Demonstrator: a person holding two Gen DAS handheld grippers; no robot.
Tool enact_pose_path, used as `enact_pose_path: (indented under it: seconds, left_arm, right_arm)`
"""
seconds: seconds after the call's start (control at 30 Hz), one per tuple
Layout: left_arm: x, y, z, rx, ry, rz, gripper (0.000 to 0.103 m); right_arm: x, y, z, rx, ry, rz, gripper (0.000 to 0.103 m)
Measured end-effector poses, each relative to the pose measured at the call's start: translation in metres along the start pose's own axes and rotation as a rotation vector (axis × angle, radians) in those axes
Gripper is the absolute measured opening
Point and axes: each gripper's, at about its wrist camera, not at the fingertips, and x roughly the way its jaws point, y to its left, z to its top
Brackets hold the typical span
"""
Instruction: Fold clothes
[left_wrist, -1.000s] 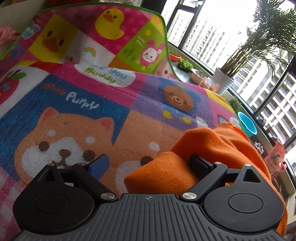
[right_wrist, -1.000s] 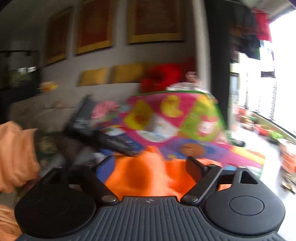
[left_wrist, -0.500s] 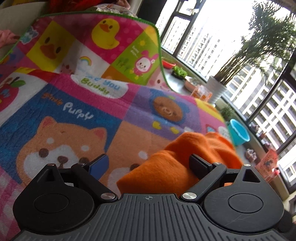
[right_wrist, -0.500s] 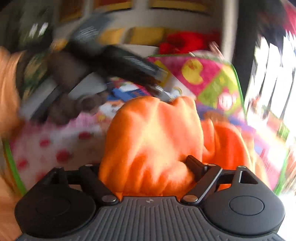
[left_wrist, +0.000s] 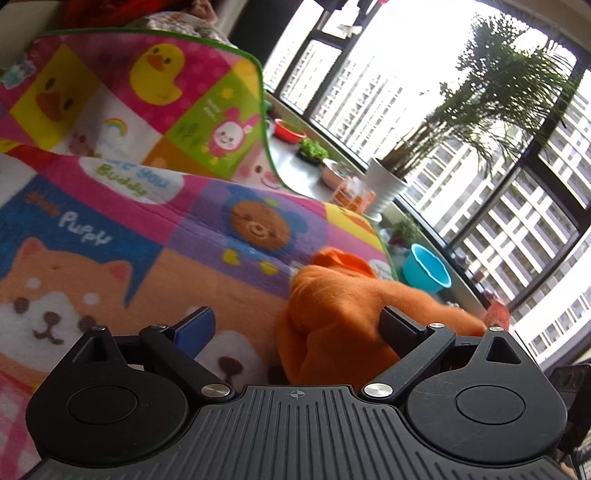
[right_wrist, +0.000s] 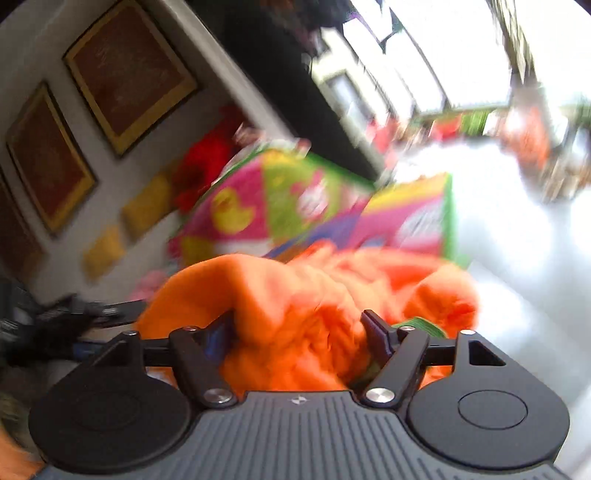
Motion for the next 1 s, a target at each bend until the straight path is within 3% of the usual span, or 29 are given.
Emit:
enact_pose_path:
  seconds: [0.07, 0.17, 0.27, 0.37, 0.47, 0.5, 0.6, 0.7, 0.8, 1.0]
  left_arm:
    - [0.004, -0.005, -0.004, 0.002, 0.011, -0.014, 0.099]
    - [0.007, -0.008, -0.012, -0.012, 0.018, -0.039, 0.099]
    - [-0.001, -0.001, -0.021, -0.058, 0.023, -0.085, 0.099]
    - [-0.015, 0.015, -0.035, -0.117, 0.033, -0.139, 0.099]
    - [-0.028, 0.036, -0.049, -0.211, 0.031, -0.186, 0.099]
    - [-0.033, 0.043, -0.052, -0.235, 0.018, -0.194, 0.099]
    - [-0.046, 0.064, -0.056, -0.289, -0.030, -0.173, 0.099]
    - [-0.049, 0.079, -0.051, -0.329, -0.042, -0.114, 0.099]
    - [-0.037, 0.080, -0.043, -0.304, -0.017, -0.045, 0.099]
    - [-0.007, 0.061, -0.039, -0.201, 0.043, 0.006, 0.099]
  right_arm:
    - [0.006, -0.012, 0.006, 0.033, 0.019, -0.021, 0.074]
    - [0.019, -0.035, 0.004, 0.225, 0.118, 0.075, 0.074]
    - [0.028, -0.025, -0.003, 0.260, 0.161, 0.151, 0.072]
    - [0.041, -0.001, -0.016, 0.257, 0.235, 0.240, 0.069]
    - [0.061, 0.035, -0.031, 0.246, 0.332, 0.338, 0.059]
    - [0.066, 0.047, -0.038, 0.253, 0.376, 0.373, 0.053]
    - [0.074, 0.081, -0.056, 0.220, 0.462, 0.423, 0.052]
    - [0.074, 0.103, -0.055, 0.118, 0.448, 0.403, 0.052]
    - [0.057, 0.113, -0.048, -0.033, 0.383, 0.340, 0.053]
    - [-0.012, 0.126, -0.033, -0.404, 0.144, 0.180, 0.079]
